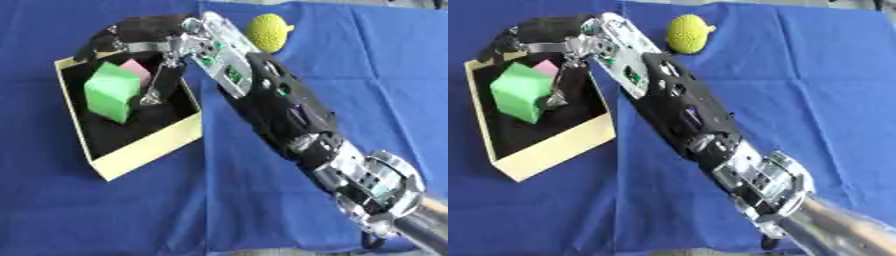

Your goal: Pick up objects on the table and place them in the box.

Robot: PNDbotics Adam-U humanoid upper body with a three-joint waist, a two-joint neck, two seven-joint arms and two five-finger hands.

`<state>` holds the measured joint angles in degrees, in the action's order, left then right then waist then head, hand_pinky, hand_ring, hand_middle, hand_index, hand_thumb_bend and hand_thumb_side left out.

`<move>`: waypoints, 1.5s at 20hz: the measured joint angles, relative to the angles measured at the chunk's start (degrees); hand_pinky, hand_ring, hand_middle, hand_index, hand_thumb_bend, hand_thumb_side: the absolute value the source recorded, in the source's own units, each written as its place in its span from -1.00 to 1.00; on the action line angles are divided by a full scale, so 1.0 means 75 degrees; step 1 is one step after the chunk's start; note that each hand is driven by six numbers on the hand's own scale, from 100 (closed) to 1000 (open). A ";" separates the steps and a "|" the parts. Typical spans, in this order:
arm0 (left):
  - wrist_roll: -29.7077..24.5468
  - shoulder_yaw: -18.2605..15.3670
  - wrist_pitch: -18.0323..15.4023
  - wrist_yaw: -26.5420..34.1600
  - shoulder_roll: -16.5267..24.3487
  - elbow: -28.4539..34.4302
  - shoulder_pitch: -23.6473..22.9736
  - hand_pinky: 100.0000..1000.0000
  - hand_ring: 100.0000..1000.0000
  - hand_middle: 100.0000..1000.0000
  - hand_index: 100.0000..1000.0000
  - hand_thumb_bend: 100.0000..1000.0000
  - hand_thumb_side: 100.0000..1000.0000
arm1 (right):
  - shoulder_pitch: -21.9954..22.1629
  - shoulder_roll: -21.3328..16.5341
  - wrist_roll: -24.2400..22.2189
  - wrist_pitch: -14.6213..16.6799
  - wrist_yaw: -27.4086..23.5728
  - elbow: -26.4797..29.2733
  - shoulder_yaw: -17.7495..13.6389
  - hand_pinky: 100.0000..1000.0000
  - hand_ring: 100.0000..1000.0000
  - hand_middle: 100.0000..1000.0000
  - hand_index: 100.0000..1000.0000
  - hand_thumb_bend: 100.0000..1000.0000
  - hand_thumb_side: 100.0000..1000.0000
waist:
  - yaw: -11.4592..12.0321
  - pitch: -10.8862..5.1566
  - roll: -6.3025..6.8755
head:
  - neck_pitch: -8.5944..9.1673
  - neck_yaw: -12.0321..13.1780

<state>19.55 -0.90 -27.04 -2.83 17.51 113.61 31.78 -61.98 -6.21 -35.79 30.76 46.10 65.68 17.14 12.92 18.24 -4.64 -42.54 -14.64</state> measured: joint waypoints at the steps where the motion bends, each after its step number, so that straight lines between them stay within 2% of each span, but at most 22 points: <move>1: -0.0008 0.0000 0.0008 0.0000 0.0000 0.0000 -0.0001 0.38 0.60 0.48 0.60 -0.69 0.02 | 0.0000 -0.0001 0.0020 0.0020 0.0080 0.0000 -0.0027 0.84 0.89 0.64 0.99 -0.15 -0.95 | -0.0003 0.0000 0.0004 | 0.0008 0.0000; 3: -0.0015 0.0001 0.0015 0.0002 0.0000 0.0000 -0.0003 0.38 0.59 0.48 0.59 -0.69 0.02 | 0.0000 -0.0003 0.0061 0.0061 0.0200 0.0002 -0.0070 0.85 0.90 0.65 1.00 -0.11 -0.92 | -0.0010 0.0000 0.0014 | 0.0031 -0.0004; 8: -0.0032 0.0004 0.0032 0.0004 0.0000 0.0000 -0.0004 0.38 0.60 0.48 0.59 -0.69 0.02 | 0.0000 -0.0007 0.0128 0.0128 0.0331 0.0007 -0.0117 0.83 0.87 0.62 1.00 -0.22 -0.99 | -0.0017 0.0000 0.0022 | 0.0040 -0.0023; 13: -0.0055 0.0009 0.0059 0.0004 0.0000 0.0000 -0.0008 0.38 0.59 0.48 0.59 -0.69 0.02 | 0.0003 -0.0042 0.0135 0.0135 0.0277 0.0078 -0.0192 0.81 0.86 0.56 0.96 -0.27 -1.00 | -0.0025 0.0000 0.0036 | 0.0044 -0.0026; 16: -0.0047 0.0009 0.0066 0.0004 0.0000 0.0000 -0.0024 0.38 0.60 0.48 0.59 -0.69 0.03 | -0.0003 -0.0241 0.0102 0.0102 0.0089 0.0333 -0.0335 0.80 0.84 0.52 0.94 -0.30 -1.00 | -0.0045 -0.0004 0.0036 | 0.0050 -0.0019; 17: -0.0036 0.0008 0.0072 0.0004 0.0000 0.0000 -0.0045 0.38 0.60 0.48 0.59 -0.69 0.03 | -0.0015 -0.0343 0.0073 0.0073 -0.0024 0.0415 -0.0395 0.80 0.83 0.52 0.92 -0.94 -1.00 | -0.0057 -0.0007 0.0036 | 0.0050 -0.0009; 18: -0.0024 0.0007 0.0075 0.0004 0.0000 0.0000 -0.0068 0.38 0.60 0.48 0.59 -0.68 0.03 | -0.0047 -0.0448 0.0030 0.0030 -0.0179 0.0489 -0.0454 0.80 0.83 0.49 0.92 -0.33 -1.00 | -0.0071 -0.0010 0.0036 | 0.0050 0.0006; 21: 0.0017 -0.0001 0.0093 0.0001 0.0000 0.0000 -0.0097 0.37 0.60 0.48 0.59 -0.69 0.04 | -0.0266 -0.0900 -0.0169 -0.0169 -0.0798 0.0675 -0.0712 0.80 0.83 0.48 0.92 -0.37 -1.00 | -0.0122 -0.0042 0.0036 | 0.0029 0.0074; 25: 0.0083 -0.0007 0.0146 -0.0017 0.0001 0.0000 -0.0204 0.37 0.61 0.49 0.59 -0.70 0.06 | -0.0409 -0.1770 -0.0434 -0.0434 -0.1472 0.0736 -0.1096 0.79 0.83 0.49 0.93 -0.41 -1.00 | -0.0226 -0.0054 0.0033 | 0.0028 0.0207; 27: 0.0113 -0.0012 0.0184 -0.0029 0.0002 0.0000 -0.0243 0.36 0.62 0.50 0.59 -0.72 0.07 | -0.0405 -0.2231 -0.0461 -0.0461 -0.1626 0.0661 -0.1226 0.79 0.84 0.51 0.93 -0.48 -1.00 | -0.0279 -0.0054 0.0034 | 0.0028 0.0275; 30: 0.0156 -0.0054 0.0262 -0.0035 0.0004 0.0000 -0.0302 0.36 0.63 0.50 0.59 -0.74 0.10 | -0.0324 -0.2813 -0.0375 -0.0375 -0.1643 0.0432 -0.1343 0.79 0.84 0.53 0.93 -0.46 -1.00 | -0.0344 -0.0031 0.0070 | 0.0033 0.0377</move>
<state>20.72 -1.31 -25.07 -3.09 17.53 113.61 29.52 -64.42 -27.31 -38.60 27.95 33.77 68.92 7.07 10.34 18.01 -4.12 -42.29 -11.81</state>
